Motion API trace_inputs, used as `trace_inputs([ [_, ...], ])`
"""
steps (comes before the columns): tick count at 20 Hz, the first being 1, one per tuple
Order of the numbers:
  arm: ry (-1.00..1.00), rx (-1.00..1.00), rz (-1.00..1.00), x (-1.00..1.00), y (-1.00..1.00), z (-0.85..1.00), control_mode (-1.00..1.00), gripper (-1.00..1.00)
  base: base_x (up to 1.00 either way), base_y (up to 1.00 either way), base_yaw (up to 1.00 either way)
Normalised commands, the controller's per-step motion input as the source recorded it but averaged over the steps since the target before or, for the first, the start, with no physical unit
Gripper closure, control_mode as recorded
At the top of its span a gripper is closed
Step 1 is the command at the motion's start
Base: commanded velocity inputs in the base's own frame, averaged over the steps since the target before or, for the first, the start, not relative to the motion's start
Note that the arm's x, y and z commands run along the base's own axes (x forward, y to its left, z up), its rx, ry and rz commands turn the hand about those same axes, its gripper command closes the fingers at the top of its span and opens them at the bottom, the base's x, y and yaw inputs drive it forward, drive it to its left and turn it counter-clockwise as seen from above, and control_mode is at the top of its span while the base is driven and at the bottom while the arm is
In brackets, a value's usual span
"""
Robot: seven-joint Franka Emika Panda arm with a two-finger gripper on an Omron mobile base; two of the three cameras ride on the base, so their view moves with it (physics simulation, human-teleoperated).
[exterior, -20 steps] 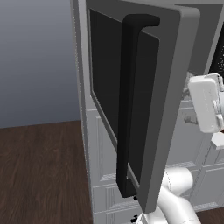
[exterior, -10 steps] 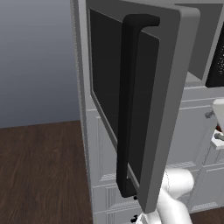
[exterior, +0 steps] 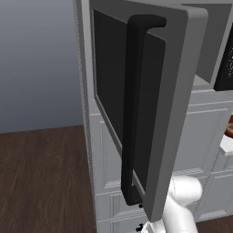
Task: Open the microwave, place the bowl with waffle inside the microwave, then close the microwave door and turn it on.
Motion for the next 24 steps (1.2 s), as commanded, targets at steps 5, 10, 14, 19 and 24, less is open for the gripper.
trace_inputs([
  [5, 0.09, 0.0, -0.14, 0.22, -1.0, -0.56, -1.0, -1.0, 0.0, 0.0, 0.0],
  [10, 0.05, 0.0, -0.11, 0.3, -1.0, -0.55, -1.0, -1.0, 0.0, 0.0, 0.0],
  [14, 0.05, 0.0, -0.06, 0.42, -1.0, -0.41, -1.0, -1.0, 0.0, 0.0, 0.0],
  [19, 0.05, 0.12, 0.0, 0.55, -1.0, -0.29, -1.0, -1.0, 0.0, 0.0, 0.0],
  [24, 0.01, 0.17, 0.0, 0.18, -0.96, -0.12, -1.0, -1.0, 0.0, 0.0, 0.0],
])
